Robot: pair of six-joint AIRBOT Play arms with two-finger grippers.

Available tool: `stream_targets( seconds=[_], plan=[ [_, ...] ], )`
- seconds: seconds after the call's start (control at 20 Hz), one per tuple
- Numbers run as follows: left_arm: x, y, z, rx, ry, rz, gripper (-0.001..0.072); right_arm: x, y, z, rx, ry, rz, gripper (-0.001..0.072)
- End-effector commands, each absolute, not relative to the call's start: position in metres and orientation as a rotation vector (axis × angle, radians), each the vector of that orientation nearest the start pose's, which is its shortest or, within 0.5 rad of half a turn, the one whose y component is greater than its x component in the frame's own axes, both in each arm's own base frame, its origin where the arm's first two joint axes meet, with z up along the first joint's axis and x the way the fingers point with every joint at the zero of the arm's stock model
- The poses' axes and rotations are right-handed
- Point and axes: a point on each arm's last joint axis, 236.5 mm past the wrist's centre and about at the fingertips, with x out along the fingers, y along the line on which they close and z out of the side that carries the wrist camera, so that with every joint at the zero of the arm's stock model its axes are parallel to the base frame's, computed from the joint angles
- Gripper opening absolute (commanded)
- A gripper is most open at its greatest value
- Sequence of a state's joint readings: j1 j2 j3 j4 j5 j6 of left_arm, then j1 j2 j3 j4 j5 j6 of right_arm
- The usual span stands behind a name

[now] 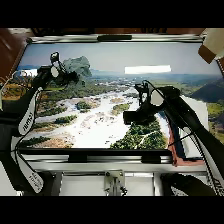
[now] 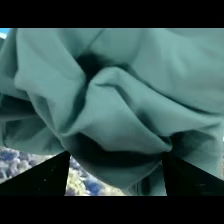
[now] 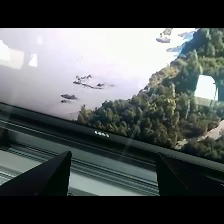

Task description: Fold the shirts.

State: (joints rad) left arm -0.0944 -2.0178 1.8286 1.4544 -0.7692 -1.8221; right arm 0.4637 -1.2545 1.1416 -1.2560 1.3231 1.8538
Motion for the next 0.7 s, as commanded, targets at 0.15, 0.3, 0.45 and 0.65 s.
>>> stream_targets(
  seconds=[0.15, 0.3, 0.45, 0.65],
  plan=[
    [0.635, -0.088, -0.076, -0.429, 0.915, -0.013, 0.0243, 0.281, 0.22, 0.015, 0.184, 1.506, 0.365, 0.0629],
    [0.644, -0.098, -0.047, -0.522, 0.854, -0.041, 0.0037, 0.282, 0.219, 0.015, 0.18, 1.502, 0.363, 0.0629],
    [0.645, -0.12, 0.034, -0.494, 0.739, -0.134, 0.0036, 0.305, 0.219, 0.018, 0.112, 1.386, 0.404, 0.0629],
    [0.573, -0.186, 0.212, -0.217, 0.525, -0.395, 0.0036, 0.337, 0.212, 0.071, 0.066, 1.204, 0.399, 0.0628]
  ],
)
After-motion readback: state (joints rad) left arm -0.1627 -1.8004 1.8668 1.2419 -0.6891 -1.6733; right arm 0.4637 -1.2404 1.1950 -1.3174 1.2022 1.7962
